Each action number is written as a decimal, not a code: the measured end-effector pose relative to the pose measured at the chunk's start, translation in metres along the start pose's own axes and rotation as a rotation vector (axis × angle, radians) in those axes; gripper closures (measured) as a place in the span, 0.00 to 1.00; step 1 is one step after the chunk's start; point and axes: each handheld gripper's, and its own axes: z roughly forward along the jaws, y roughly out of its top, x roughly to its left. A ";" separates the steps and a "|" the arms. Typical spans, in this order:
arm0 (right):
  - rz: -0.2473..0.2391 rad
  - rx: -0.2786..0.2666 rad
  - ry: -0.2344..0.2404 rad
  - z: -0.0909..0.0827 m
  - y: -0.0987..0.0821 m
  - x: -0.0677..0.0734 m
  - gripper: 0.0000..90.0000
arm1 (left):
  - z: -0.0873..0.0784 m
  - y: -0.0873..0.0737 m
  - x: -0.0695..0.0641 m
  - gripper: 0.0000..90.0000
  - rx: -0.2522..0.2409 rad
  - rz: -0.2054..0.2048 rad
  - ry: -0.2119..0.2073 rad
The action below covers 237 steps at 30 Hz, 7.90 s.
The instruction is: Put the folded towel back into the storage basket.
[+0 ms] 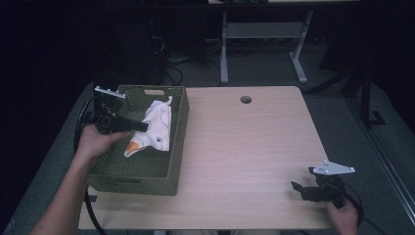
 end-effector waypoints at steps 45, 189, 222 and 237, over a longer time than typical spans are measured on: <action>-0.025 0.001 0.015 -0.003 0.000 0.001 0.15 | 0.063 -0.014 0.038 0.78 0.262 0.058 0.243; -0.061 -0.009 0.028 -0.001 0.009 0.008 0.15 | 0.039 -0.057 0.012 0.67 0.107 -0.019 0.273; -0.078 -0.014 0.025 -0.004 0.009 0.014 0.15 | 0.035 -0.069 -0.024 0.57 -0.263 -0.046 -0.026; -0.085 -0.016 0.026 -0.005 0.010 0.015 0.15 | 0.038 -0.058 -0.057 0.56 -0.323 0.014 -0.175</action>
